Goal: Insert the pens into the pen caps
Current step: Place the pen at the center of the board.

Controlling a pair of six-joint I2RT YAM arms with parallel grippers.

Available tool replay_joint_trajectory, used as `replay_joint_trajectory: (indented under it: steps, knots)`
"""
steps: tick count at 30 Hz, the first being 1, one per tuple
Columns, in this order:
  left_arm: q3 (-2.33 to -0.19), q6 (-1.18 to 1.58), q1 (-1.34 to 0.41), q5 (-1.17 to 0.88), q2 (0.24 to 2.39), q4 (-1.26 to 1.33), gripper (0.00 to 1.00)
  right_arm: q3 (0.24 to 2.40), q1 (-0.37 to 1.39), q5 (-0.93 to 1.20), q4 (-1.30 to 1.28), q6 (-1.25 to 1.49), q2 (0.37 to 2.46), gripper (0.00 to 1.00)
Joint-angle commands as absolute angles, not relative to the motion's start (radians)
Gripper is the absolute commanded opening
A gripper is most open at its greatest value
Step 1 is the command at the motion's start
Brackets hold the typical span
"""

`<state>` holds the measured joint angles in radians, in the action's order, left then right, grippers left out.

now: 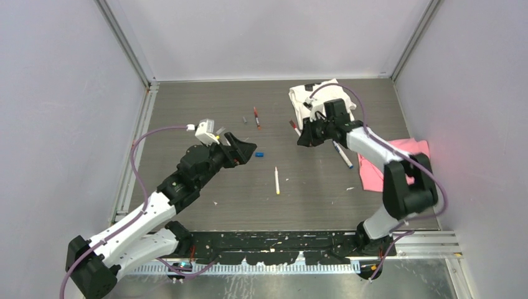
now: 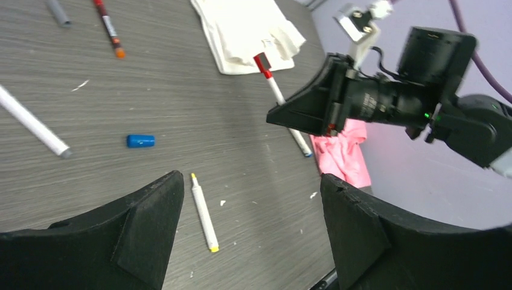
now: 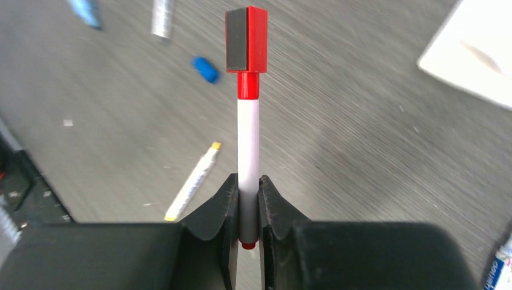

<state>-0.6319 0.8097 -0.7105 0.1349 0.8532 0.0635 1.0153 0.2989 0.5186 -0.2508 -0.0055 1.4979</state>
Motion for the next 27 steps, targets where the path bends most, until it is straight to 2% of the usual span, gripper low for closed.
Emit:
replay_joint_trajectory:
  steps: [1, 8, 15, 23, 27]
  knots:
    - [-0.665, 0.79, -0.689, 0.185, 0.838, 0.011, 0.83, 1.21, 0.294, 0.363, -0.303, -0.001, 1.703, 0.01]
    - [-0.66, 0.79, -0.68, 0.211, 0.808, -0.026, 0.83, 1.497, 0.294, 0.27, -0.385, 0.081, 1.989, 0.01]
    - [-0.672, 0.797, -0.672, 0.201, 0.847, -0.018, 0.83, 1.741, 0.296, 0.217, -0.496, 0.131, 2.17, 0.11]
    - [-0.703, 0.803, -0.668, 0.171, 0.897, -0.009, 0.83, 1.798, 0.294, 0.215, -0.505, 0.159, 2.214, 0.23]
    - [-0.703, 0.808, -0.667, 0.157, 0.897, -0.008, 0.83, 1.797, 0.284, 0.223, -0.495, 0.177, 2.198, 0.35]
